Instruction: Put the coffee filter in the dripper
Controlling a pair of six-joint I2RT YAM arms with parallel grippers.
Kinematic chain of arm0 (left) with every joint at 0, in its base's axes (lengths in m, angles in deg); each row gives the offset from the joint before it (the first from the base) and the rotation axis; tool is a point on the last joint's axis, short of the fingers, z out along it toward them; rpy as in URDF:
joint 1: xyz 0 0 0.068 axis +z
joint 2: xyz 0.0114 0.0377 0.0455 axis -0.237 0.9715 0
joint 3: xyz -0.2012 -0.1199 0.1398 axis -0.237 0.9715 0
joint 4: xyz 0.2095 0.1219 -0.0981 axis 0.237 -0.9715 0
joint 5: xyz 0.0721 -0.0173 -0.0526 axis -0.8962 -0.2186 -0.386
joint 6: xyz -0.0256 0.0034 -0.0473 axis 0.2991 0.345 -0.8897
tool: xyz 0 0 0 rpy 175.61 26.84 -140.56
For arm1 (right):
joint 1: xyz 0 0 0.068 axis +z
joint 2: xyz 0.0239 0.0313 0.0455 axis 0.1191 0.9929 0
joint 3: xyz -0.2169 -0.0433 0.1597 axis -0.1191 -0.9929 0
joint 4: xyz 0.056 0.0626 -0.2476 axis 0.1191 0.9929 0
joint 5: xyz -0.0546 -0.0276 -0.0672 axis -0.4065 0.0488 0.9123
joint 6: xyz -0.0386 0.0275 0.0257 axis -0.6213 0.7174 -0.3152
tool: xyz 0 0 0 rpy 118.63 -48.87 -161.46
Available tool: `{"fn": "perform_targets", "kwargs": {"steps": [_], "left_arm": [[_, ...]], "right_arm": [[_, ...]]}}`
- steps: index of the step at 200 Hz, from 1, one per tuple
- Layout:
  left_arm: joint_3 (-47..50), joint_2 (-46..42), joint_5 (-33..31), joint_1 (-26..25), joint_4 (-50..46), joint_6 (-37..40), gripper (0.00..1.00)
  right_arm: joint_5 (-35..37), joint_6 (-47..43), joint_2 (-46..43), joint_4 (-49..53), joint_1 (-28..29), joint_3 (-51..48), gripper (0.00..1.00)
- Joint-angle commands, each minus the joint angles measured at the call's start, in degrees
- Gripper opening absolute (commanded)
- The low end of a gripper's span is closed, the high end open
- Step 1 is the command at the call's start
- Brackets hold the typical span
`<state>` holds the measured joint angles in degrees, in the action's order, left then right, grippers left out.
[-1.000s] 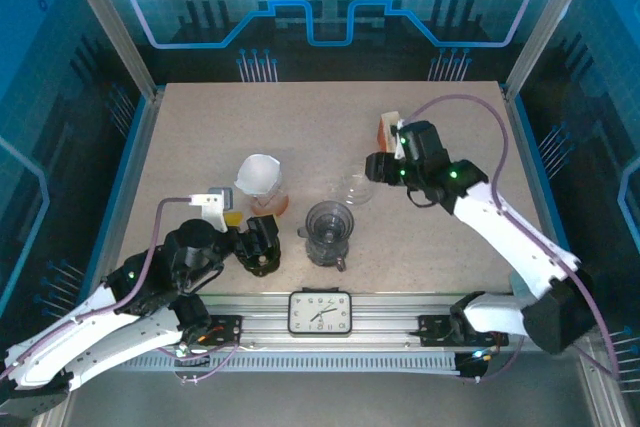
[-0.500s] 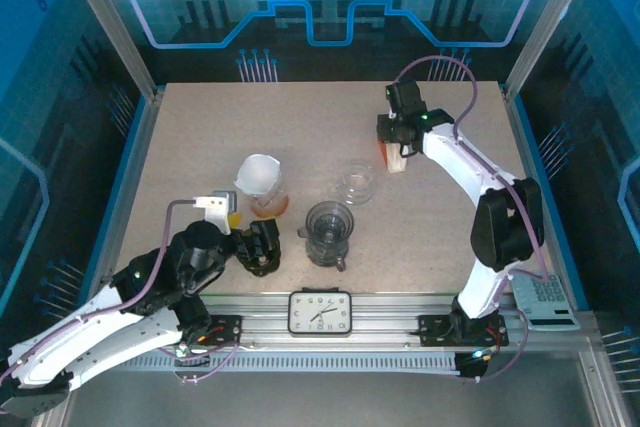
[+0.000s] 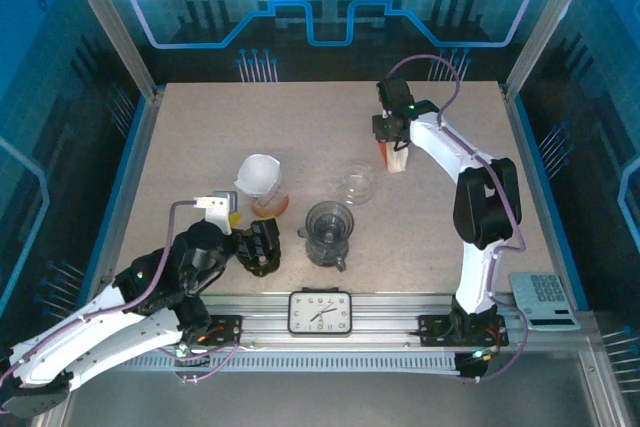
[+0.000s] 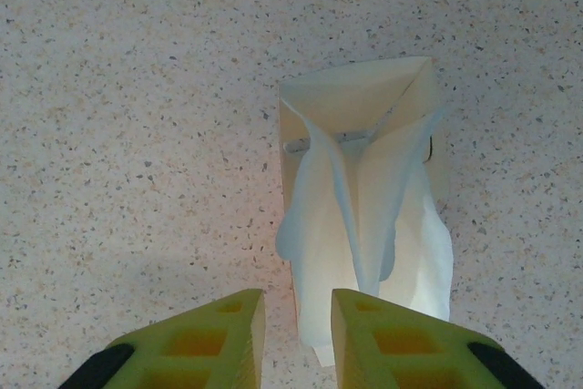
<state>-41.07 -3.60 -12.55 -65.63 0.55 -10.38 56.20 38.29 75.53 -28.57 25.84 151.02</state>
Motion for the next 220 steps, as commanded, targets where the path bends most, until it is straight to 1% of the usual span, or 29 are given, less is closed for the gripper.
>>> {"fn": "perform_targets", "kwargs": {"steps": [1, 15, 42, 68, 136, 220], "left_arm": [[0.98, -0.39, -1.75, -0.20, 1.52, 1.35, 0.99], [1.07, -0.38, -1.92, -0.20, 1.49, 1.36, 0.99], [1.25, -0.39, -2.15, -0.20, 1.54, 1.36, 0.99], [1.25, -0.43, -2.50, -0.20, 1.70, 1.37, 0.99], [1.42, -0.42, -2.69, -0.19, 1.43, 1.44, 0.99], [1.60, -0.37, -2.85, -0.11, 1.35, 1.54, 0.99]], "right_arm": [[1.39, -1.23, 1.23, 1.59, -0.42, 2.87, 0.27], [1.48, -1.41, 1.75, 1.75, -0.37, 3.31, 0.28], [1.70, -1.68, 2.29, 1.19, 0.14, 3.56, 0.35], [2.48, -1.50, 3.54, 1.70, 0.44, 4.81, 0.35], [4.53, -3.17, 4.04, 2.07, 0.11, 6.98, 0.25], [5.44, -4.48, 6.33, 4.48, -0.46, 9.37, 0.22]]}}
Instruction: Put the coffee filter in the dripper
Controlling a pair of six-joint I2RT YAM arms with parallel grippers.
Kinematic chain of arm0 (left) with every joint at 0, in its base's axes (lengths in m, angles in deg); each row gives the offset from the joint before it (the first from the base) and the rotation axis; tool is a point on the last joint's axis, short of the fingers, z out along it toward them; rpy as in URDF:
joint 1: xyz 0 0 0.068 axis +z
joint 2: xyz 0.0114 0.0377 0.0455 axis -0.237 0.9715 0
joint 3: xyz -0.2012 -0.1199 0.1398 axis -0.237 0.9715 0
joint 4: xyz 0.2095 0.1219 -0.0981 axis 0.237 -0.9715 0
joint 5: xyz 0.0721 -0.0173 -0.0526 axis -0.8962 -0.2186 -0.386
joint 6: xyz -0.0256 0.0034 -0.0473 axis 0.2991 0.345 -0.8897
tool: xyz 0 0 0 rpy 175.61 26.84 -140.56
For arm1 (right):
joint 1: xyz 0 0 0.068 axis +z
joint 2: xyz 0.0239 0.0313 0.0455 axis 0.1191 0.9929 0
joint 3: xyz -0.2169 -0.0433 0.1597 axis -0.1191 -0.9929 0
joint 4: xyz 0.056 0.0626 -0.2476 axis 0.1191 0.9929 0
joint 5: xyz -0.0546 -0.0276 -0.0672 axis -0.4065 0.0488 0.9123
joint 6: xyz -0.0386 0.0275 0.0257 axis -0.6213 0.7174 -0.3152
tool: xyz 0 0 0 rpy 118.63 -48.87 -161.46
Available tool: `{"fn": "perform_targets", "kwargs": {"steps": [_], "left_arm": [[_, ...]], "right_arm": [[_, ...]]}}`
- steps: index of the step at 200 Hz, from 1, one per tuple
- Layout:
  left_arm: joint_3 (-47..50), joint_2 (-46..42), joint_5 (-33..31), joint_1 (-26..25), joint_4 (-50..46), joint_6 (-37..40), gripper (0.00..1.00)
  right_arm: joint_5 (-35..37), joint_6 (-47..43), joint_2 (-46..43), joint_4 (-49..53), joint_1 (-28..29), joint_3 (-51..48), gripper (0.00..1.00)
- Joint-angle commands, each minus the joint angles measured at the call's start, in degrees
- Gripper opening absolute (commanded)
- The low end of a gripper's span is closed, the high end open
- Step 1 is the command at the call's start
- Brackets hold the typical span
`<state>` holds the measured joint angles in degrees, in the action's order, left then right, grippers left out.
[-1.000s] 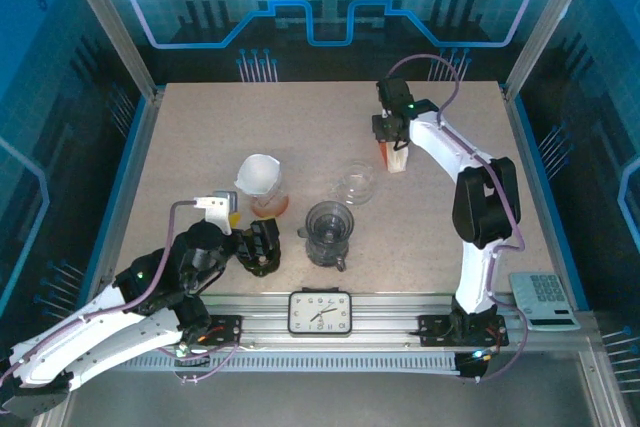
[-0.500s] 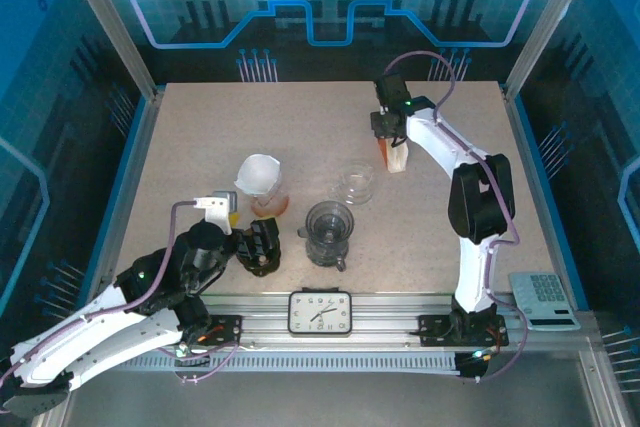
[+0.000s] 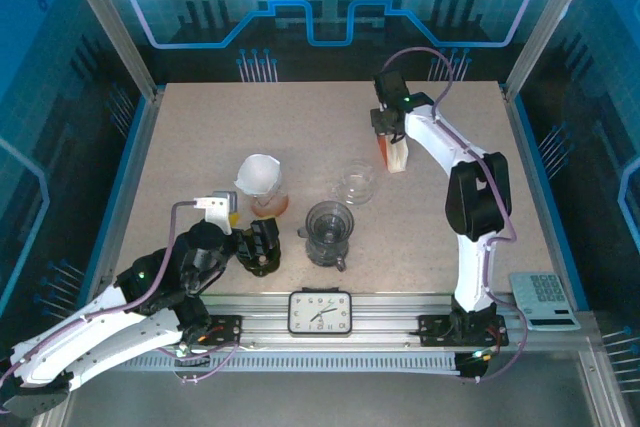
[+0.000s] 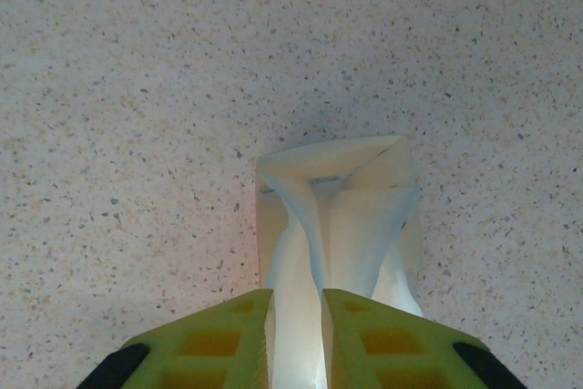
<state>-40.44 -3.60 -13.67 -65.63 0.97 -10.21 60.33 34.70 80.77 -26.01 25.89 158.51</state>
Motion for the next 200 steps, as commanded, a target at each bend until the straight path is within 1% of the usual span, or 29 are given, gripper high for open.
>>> {"fn": "perform_targets", "kwargs": {"steps": [1, 80, 124, 140, 157, 185, 200], "left_arm": [[0.96, -0.36, -1.75, -0.11, 0.93, 1.37, 0.99], [0.88, -0.43, -1.70, -0.11, 1.02, 1.46, 0.99], [0.88, -0.35, -1.76, -0.11, 0.85, 1.37, 0.99], [0.79, -0.38, -1.73, -0.10, 0.84, 1.46, 0.99], [0.79, -0.42, -1.75, -0.11, 0.77, 1.39, 0.99], [0.73, -0.43, -1.70, -0.11, 0.60, 1.35, 0.99], [0.72, -0.41, -1.70, -0.11, 0.52, 1.30, 0.99]], "right_arm": [[1.31, -0.90, 1.09, 1.90, -0.50, 1.87, 0.22], [2.27, -1.44, 2.72, 2.98, -0.67, 2.62, 0.22], [2.40, -1.65, 3.53, 3.59, -0.77, 3.19, 0.21], [2.38, -1.70, 3.65, 3.72, -0.77, 3.28, 0.19], [2.39, -1.87, 3.56, 3.72, -0.72, 3.41, 0.14], [3.11, -1.96, 2.25, 2.65, -0.79, 2.42, 0.00], [3.10, -1.90, 0.68, 1.34, -0.66, 1.05, 0.00]]}}
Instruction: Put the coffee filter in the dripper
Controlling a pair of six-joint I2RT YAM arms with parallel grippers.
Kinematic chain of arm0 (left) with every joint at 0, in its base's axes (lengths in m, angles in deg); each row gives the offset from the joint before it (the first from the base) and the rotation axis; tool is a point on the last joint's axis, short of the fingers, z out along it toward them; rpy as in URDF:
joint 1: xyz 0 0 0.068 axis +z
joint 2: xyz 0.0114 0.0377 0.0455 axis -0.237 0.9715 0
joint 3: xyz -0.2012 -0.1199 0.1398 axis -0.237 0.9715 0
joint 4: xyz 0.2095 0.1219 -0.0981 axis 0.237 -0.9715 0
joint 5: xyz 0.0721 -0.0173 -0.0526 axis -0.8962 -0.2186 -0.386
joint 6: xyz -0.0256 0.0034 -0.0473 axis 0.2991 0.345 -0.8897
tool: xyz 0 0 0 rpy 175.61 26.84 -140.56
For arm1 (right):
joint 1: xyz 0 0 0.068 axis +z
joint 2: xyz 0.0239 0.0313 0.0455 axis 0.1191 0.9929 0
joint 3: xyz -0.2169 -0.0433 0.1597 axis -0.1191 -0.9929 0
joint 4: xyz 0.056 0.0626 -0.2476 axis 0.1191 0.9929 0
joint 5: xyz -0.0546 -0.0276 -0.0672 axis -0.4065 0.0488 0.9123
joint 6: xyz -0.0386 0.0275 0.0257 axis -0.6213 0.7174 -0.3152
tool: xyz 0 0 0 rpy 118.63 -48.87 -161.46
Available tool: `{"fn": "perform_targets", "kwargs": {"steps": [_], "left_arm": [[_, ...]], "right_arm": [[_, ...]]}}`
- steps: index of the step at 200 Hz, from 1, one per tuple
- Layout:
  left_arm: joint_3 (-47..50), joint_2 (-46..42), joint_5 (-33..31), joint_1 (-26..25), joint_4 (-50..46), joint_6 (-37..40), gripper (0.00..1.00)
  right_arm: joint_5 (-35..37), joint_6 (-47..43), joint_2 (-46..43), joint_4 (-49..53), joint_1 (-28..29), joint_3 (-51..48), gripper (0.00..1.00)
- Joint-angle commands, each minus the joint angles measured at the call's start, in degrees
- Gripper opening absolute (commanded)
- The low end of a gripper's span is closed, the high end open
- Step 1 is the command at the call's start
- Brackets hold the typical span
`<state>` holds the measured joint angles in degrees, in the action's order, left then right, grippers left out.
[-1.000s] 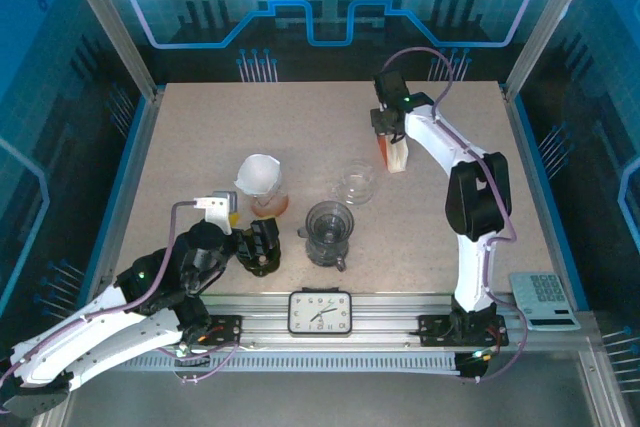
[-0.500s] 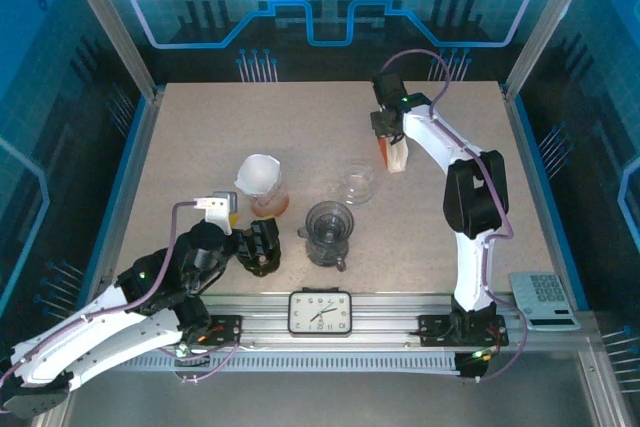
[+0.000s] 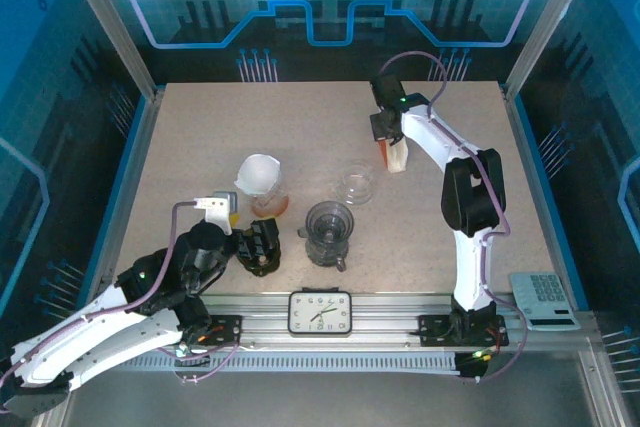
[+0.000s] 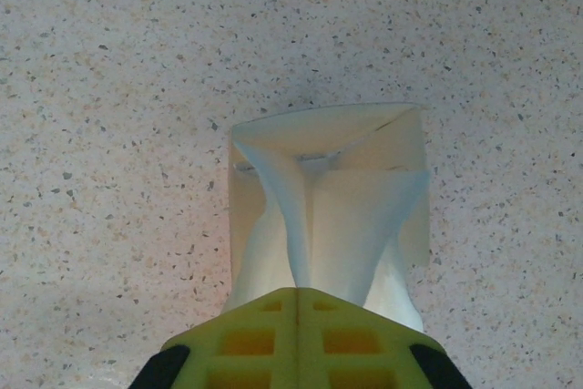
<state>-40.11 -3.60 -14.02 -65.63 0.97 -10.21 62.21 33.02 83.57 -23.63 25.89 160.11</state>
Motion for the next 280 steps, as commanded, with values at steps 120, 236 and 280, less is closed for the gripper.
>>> {"fn": "perform_targets", "kwargs": {"steps": [120, 236, 280], "left_arm": [[0.37, -0.39, -1.05, -0.11, 0.40, 0.38, 0.99], [-1.38, -0.43, 0.16, -0.11, -2.98, -2.83, 0.99], [-2.06, -0.37, 1.11, -0.11, -5.77, -5.01, 0.99]], "right_arm": [[-2.61, 3.33, -15.26, -7.17, 0.43, -12.27, 0.00], [-4.45, 9.09, -45.35, -7.59, 9.77, -31.61, 0.00], [-6.07, 11.28, -58.22, 3.45, 18.64, -33.46, 0.00]]}}
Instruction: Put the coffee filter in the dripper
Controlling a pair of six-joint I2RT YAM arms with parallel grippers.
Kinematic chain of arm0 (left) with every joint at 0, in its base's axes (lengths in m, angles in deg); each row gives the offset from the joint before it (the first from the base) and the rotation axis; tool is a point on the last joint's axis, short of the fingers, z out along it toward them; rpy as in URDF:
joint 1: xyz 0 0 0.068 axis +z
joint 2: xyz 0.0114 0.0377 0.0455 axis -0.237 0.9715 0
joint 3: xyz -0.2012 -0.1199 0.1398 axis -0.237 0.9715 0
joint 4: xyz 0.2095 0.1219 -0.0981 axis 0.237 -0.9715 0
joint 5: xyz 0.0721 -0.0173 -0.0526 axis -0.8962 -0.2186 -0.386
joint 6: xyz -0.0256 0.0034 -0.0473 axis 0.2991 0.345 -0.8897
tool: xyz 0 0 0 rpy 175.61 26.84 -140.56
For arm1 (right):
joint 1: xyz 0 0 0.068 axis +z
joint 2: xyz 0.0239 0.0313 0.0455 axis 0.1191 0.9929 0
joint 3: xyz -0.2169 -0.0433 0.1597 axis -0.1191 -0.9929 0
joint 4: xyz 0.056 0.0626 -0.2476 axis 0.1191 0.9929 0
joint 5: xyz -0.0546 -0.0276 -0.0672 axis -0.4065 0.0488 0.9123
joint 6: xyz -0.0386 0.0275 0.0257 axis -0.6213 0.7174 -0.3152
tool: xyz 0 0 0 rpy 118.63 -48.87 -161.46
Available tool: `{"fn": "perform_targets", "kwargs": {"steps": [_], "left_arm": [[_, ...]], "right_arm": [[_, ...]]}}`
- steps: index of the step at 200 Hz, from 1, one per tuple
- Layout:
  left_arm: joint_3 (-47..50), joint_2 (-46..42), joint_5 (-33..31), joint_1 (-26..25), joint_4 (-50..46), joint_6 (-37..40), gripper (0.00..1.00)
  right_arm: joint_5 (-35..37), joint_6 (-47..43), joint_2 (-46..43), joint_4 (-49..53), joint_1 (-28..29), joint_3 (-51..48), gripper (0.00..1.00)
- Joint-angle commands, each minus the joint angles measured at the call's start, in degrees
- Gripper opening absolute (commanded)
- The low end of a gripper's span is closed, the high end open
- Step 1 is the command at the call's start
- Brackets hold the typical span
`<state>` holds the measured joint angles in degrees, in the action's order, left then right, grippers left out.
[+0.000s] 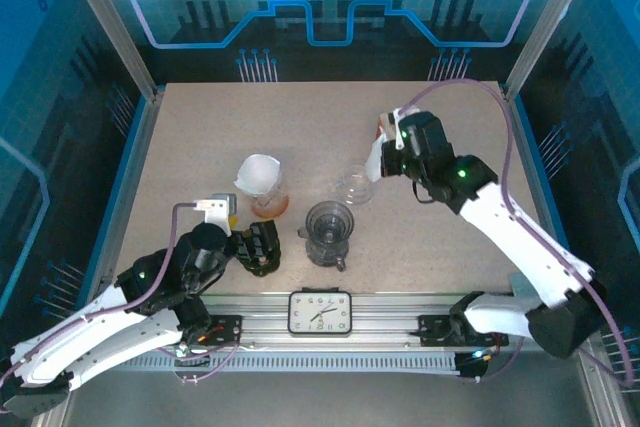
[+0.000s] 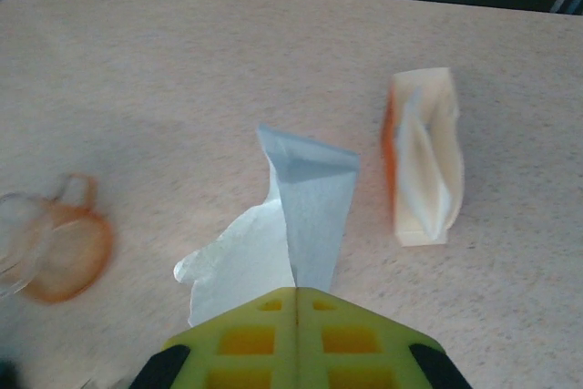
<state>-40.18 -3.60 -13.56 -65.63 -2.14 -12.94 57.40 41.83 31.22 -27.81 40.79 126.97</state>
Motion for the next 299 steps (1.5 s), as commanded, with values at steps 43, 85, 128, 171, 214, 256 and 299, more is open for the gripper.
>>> {"fn": "perform_targets", "kwargs": {"steps": [43, 85, 128, 171, 214, 256, 299], "left_arm": [[-1.93, -0.36, 1.10, -0.11, -3.35, -3.76, 0.99], [-2.11, 0.01, 1.46, -0.11, -3.03, -3.98, 0.99], [-2.63, 0.72, 2.46, -0.11, -2.52, -3.44, 0.99], [-2.89, 0.92, 4.25, -0.11, -1.85, -2.91, 0.99], [-2.16, 0.93, 5.71, -0.11, -0.59, -2.49, 0.99], [-1.23, 0.89, 6.56, -0.11, -0.03, -2.55, 0.99], [-1.14, 0.92, 7.07, -0.11, 0.58, -2.21, 0.99]], "right_arm": [[-8.05, 5.76, -9.40, 21.59, 9.98, 6.91, 0.00], [-13.80, 9.40, -3.88, 31.70, 14.82, 15.75, 0.00], [-16.81, 10.57, 2.78, 35.35, 16.79, 21.18, 0.00], [-18.51, 11.21, 7.89, 36.46, 16.67, 23.86, 0.00], [-21.00, 11.41, 14.02, 40.14, 15.75, 27.96, 0.00], [-20.97, 11.17, 17.61, 43.49, 15.15, 33.52, 0.00], [-21.40, 11.28, 21.73, 47.08, 14.74, 36.27, 0.00]]}}
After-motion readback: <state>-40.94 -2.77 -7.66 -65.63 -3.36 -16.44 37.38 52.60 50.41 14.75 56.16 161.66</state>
